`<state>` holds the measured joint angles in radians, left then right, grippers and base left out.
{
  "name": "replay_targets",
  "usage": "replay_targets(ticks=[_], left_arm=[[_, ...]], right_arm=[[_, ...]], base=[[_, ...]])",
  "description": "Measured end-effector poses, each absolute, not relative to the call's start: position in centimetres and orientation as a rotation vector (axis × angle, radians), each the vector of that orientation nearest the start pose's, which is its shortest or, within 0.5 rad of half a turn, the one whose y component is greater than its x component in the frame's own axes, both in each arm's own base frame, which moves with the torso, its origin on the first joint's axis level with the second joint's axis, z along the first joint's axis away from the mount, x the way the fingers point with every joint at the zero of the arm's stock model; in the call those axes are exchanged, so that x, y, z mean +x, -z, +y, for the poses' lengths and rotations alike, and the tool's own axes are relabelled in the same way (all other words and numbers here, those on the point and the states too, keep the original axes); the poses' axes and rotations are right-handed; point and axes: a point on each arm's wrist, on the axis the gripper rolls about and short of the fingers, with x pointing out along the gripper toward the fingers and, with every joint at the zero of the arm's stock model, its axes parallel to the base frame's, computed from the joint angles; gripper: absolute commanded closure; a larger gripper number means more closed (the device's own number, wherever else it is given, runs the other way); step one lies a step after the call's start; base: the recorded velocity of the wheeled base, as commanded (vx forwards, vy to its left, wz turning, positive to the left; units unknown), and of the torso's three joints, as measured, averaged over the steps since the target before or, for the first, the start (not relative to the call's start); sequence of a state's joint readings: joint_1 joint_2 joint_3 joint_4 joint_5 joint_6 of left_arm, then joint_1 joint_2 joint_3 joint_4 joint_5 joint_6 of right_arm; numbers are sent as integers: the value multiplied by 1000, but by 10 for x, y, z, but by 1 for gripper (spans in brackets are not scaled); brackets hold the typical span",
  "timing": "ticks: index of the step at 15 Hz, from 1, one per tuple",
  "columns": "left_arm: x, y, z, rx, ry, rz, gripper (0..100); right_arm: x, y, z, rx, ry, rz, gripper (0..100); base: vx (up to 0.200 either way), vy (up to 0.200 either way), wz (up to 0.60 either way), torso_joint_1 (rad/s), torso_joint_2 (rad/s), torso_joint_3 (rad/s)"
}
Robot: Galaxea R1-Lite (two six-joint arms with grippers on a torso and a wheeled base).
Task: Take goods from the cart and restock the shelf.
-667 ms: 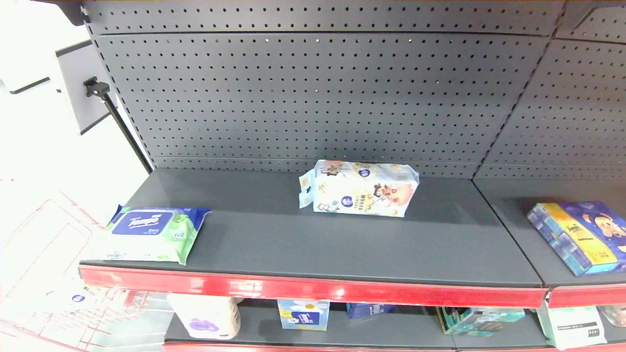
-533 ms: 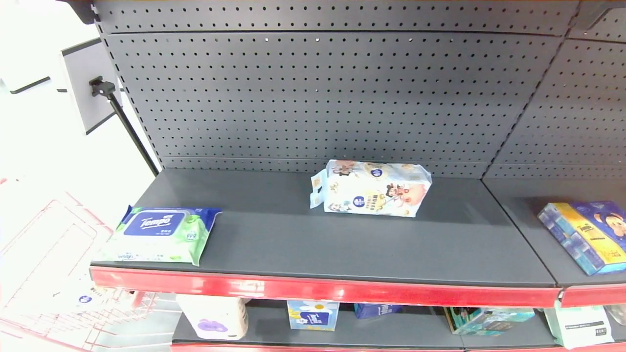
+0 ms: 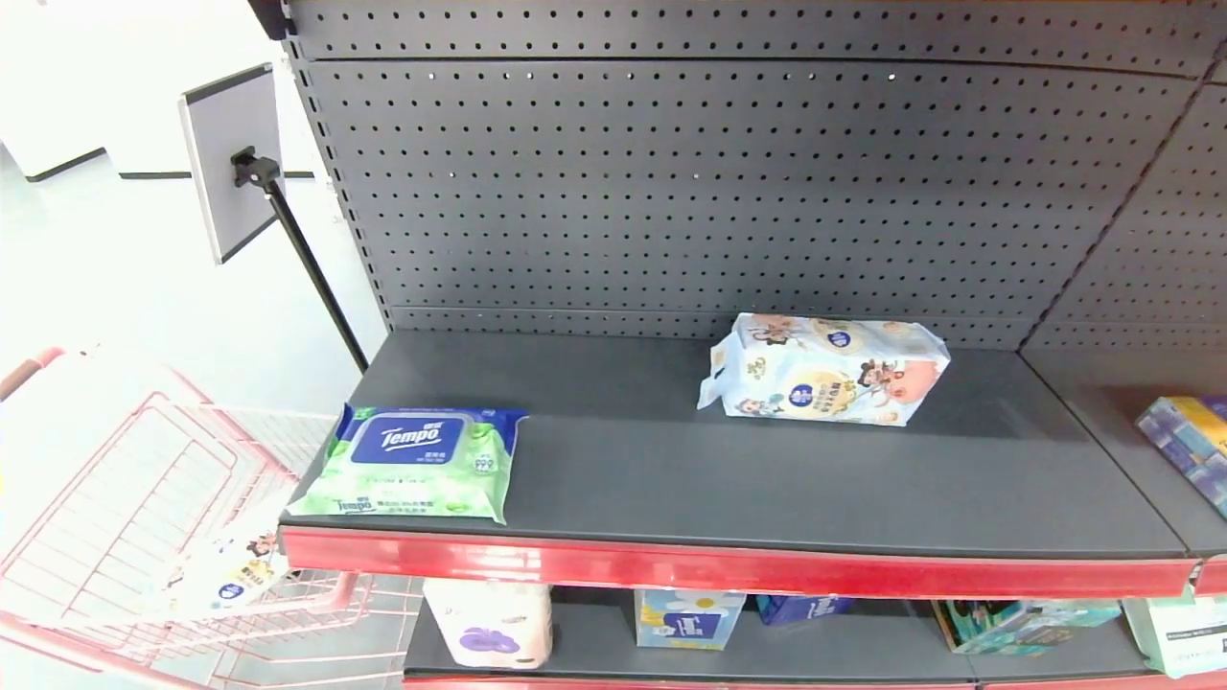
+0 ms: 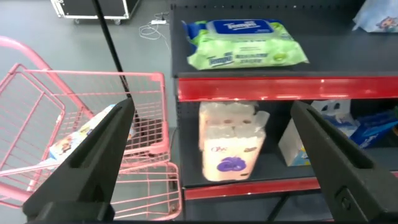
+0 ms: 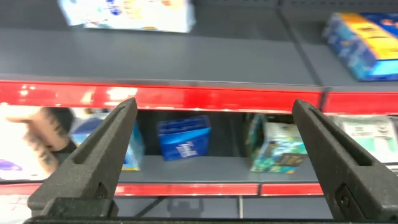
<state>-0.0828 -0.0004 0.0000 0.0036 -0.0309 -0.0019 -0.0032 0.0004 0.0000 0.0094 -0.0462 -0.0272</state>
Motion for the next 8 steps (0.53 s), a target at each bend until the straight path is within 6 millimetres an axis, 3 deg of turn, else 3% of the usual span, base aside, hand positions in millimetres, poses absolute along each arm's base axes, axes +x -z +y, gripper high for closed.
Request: replay_targets(ticks=[8], left_arm=[[-23,-75,1,-3,114,4,0]], right_arm=[[-23,-75,-1,-27,49,10,0]], base=[[0,200,0,4,2,2]])
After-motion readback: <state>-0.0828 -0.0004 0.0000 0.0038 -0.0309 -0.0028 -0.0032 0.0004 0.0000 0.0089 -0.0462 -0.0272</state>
